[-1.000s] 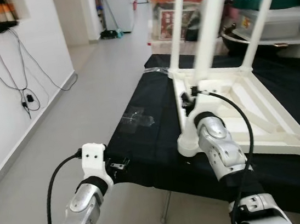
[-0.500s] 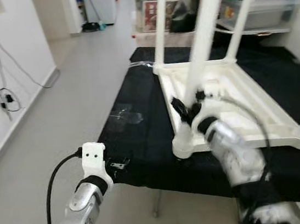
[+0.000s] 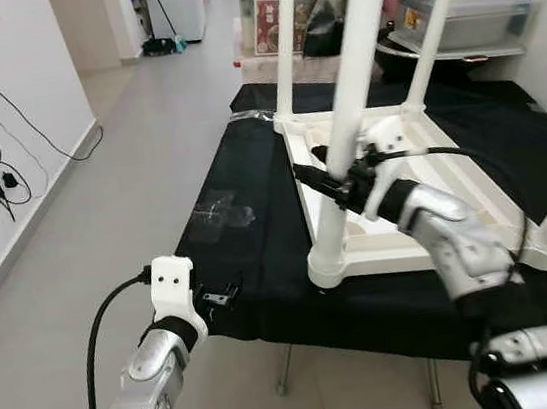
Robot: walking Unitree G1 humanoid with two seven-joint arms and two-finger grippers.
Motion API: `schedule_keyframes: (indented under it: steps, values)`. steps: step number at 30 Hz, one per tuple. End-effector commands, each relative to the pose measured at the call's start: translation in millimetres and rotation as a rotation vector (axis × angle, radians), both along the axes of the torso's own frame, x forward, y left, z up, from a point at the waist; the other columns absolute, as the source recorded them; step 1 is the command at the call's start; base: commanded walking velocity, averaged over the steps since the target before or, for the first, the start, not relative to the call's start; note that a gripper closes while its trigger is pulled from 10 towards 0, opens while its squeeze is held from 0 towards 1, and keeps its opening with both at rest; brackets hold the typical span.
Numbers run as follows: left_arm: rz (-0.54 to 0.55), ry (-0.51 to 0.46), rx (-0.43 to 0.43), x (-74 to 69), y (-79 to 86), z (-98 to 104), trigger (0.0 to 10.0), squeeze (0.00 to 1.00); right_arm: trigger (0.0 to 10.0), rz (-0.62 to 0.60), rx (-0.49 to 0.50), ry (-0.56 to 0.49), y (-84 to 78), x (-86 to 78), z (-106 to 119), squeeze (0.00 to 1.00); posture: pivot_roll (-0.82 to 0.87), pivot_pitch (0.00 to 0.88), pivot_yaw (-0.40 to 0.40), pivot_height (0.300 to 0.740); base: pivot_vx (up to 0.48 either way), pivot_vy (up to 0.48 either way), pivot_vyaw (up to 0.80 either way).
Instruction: Building children table
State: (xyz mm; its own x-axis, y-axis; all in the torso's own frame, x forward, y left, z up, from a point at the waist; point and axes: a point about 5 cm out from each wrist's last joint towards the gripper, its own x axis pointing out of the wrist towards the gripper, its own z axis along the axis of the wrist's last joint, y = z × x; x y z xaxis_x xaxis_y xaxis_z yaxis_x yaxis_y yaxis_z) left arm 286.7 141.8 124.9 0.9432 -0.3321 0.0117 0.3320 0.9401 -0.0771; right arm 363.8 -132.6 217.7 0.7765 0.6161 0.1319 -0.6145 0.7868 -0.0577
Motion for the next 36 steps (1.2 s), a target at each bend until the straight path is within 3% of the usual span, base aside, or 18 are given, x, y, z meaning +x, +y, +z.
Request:
schedule_keyframes:
  steps: [1, 2, 3, 6, 9, 10, 14, 15, 18, 19, 20, 22, 24, 25, 26, 33, 34, 36]
  values:
    - [0.006, 0.007, 0.017, -1.8, 2.2, -3, 10.0, 0.00, 0.0, -0.381, 0.022, 0.134, -14.4, 17.5, -23, 0.00, 0.11, 0.000, -0.081, 0.740, 0.000, 0.000, 0.00]
    - [0.007, 0.008, 0.018, -3.0, 2.8, -4, 10.0, 0.00, 0.0, -0.557, 0.056, 0.203, -26.0, 21.4, -31, 0.00, 0.11, 0.000, -0.081, 0.740, 0.000, 0.000, 0.00]
    - [0.007, 0.008, 0.018, -3.0, 2.8, -4, 10.0, 0.00, 0.0, -0.557, 0.056, 0.203, -26.0, 21.4, -31, 0.00, 0.11, 0.000, -0.081, 0.740, 0.000, 0.000, 0.00]
    - [0.007, 0.013, 0.019, -5.1, 2.4, -5, 10.0, 0.00, 0.0, -0.974, 0.197, 0.335, -59.7, 1.9, -58, 0.00, 0.11, 0.000, -0.083, 0.740, 0.000, 0.000, 0.00]
    - [0.008, 0.014, 0.015, -4.1, 1.0, -5, 10.0, 0.00, 0.0, -1.047, 0.203, 0.342, -59.7, -10.8, -63, 0.00, 0.10, 0.000, -0.077, 0.740, 0.000, 0.000, 0.00]
    - [0.004, 0.012, 0.010, -3.6, -0.6, -4, 10.0, 0.00, 10.0, -0.998, 0.205, 0.348, -47.1, -16.0, -65, 0.00, 0.09, 0.000, -0.070, 0.740, 0.000, 0.000, 0.00]
    - [-0.004, 0.014, 0.004, -3.2, -2.6, -4, 10.0, 0.00, 10.0, -0.792, 0.225, 0.329, -12.4, -25.5, -62, 0.00, 0.09, 0.000, -0.066, 0.740, 0.000, 0.000, 0.00]
    - [-0.007, 0.016, 0.005, -3.1, -2.4, -5, 10.0, 0.00, 10.0, -0.725, 0.232, 0.279, -3.4, -28.3, -55, 1.00, 0.08, 0.000, -0.058, 0.740, 0.000, 0.000, 0.00]
    - [-0.012, 0.018, 0.006, -3.5, -1.4, -5, 10.0, 0.00, 10.0, -0.612, 0.241, 0.206, 9.1, -29.3, -40, 1.00, 0.08, 0.000, -0.063, 0.740, 0.000, 0.000, 0.00]
    - [-0.012, 0.018, 0.006, -3.8, -0.8, -5, 10.0, 0.00, 10.0, -0.575, 0.245, 0.206, 10.6, -27.9, -36, 0.38, 0.08, 0.000, -0.063, 0.740, 0.000, 0.000, 0.00]
    - [-0.011, 0.017, 0.005, -3.9, 0.4, -5, 10.0, 0.00, 10.0, -0.501, 0.241, 0.175, 11.1, -25.9, -28, 0.00, 0.08, 0.000, -0.066, 0.740, 0.000, 0.000, 0.00]
    - [-0.008, 0.017, 0.004, -3.8, 1.7, -5, 10.0, 0.00, 10.0, -0.405, 0.225, 0.137, 12.3, -25.2, -18, 0.00, 0.08, 0.000, -0.066, 0.740, 0.000, 0.000, 0.00]
    - [-0.004, 0.021, 0.004, -2.9, 2.8, -7, 10.0, 0.00, 10.0, -0.141, 0.147, 0.018, 18.2, -33.7, 0, 0.00, 0.07, 0.000, -0.069, 0.740, 0.000, 0.000, 0.00]
    - [-0.004, 0.021, 0.004, -2.9, 2.8, -7, 10.0, 0.00, 10.0, -0.141, 0.147, 0.018, 18.2, -33.7, 0, 0.00, 0.07, 0.000, -0.069, 0.740, 0.000, 0.000, 0.00]
    - [-0.006, 0.018, 0.000, -0.9, 0.0, -6, 10.0, 0.00, 10.0, 0.060, 0.082, -0.034, 21.8, -42.4, 8, 0.00, 0.08, 0.000, -0.074, 0.740, 0.000, 0.000, 0.00]
    - [-0.005, 0.013, 0.001, 1.1, -1.2, -4, 10.0, 0.00, 10.0, 0.234, -0.017, -0.049, 29.3, -40.7, 4, 0.00, 0.10, 0.000, -0.084, 0.740, 0.000, 0.000, 0.00]
    - [0.000, 0.011, 0.005, 0.2, 0.8, -4, 10.0, 0.00, 8.0, 0.234, -0.040, -0.025, 34.4, -35.4, -4, 0.00, 0.10, 0.000, -0.084, 0.740, 0.000, 0.000, 0.00]
    - [0.002, 0.010, 0.007, -0.3, 2.3, -4, 10.0, 0.00, 8.0, 0.231, -0.055, -0.007, 37.9, -31.8, -9, 0.00, 0.11, 0.000, -0.097, 0.740, 0.000, 0.000, 0.00]
